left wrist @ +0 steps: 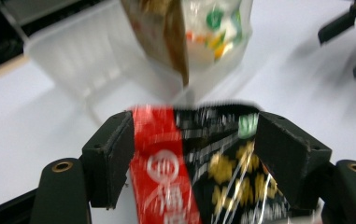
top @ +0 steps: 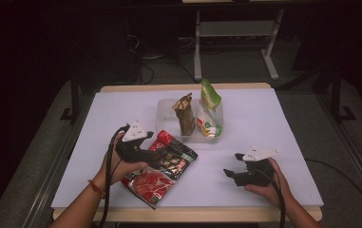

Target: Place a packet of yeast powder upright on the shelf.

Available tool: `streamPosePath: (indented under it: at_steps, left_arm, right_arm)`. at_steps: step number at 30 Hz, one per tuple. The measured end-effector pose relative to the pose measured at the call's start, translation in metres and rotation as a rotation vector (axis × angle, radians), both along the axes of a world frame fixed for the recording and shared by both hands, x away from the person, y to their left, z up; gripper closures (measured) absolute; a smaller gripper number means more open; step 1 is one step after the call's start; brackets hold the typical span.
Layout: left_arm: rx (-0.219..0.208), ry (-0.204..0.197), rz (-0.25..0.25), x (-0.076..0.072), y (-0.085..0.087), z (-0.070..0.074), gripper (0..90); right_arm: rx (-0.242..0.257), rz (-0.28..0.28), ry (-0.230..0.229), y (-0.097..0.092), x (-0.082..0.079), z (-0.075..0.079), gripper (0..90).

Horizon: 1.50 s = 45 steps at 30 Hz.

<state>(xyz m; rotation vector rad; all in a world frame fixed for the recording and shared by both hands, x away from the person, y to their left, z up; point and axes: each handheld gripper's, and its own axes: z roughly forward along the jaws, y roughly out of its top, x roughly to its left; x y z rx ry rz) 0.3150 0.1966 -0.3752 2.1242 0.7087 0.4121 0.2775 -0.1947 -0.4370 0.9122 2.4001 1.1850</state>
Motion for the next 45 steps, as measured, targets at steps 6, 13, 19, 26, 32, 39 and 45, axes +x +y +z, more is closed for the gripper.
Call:
streamPosePath:
  at_steps: [6, 13, 19, 26, 32, 39, 45]
  left_arm:
    - [0.009, 0.064, -0.004, -0.002, 0.027, -0.018, 26.3]
    - [0.047, 0.118, -0.017, 0.004, 0.051, -0.04, 25.6]
    - [0.052, 0.139, -0.051, 0.004, 0.056, -0.05, 25.5]
    - [0.039, 0.158, -0.077, 0.002, 0.056, -0.056, 25.0]
    - [-0.004, 0.198, -0.096, 0.005, 0.056, -0.061, 25.4]
    - [-0.034, 0.266, -0.148, 0.005, 0.053, -0.066, 32.3]
    - [-0.038, 0.296, -0.157, 0.007, 0.05, -0.068, 30.3]
  right_arm:
    - [0.014, 0.011, 0.004, 0.006, 0.001, 0.001, 32.2]
    - [0.037, 0.059, 0.009, 0.017, 0.002, 0.003, 33.9]
    - [0.034, 0.094, 0.013, 0.033, 0.005, 0.004, 33.3]
    - [0.03, 0.15, 0.03, 0.059, 0.015, 0.01, 32.6]
    - [0.012, 0.187, 0.078, 0.084, 0.035, 0.006, 29.1]
    - [0.004, 0.211, 0.129, 0.098, 0.048, -0.008, 27.3]
    - [-0.008, 0.22, 0.159, 0.101, 0.053, -0.011, 27.0]
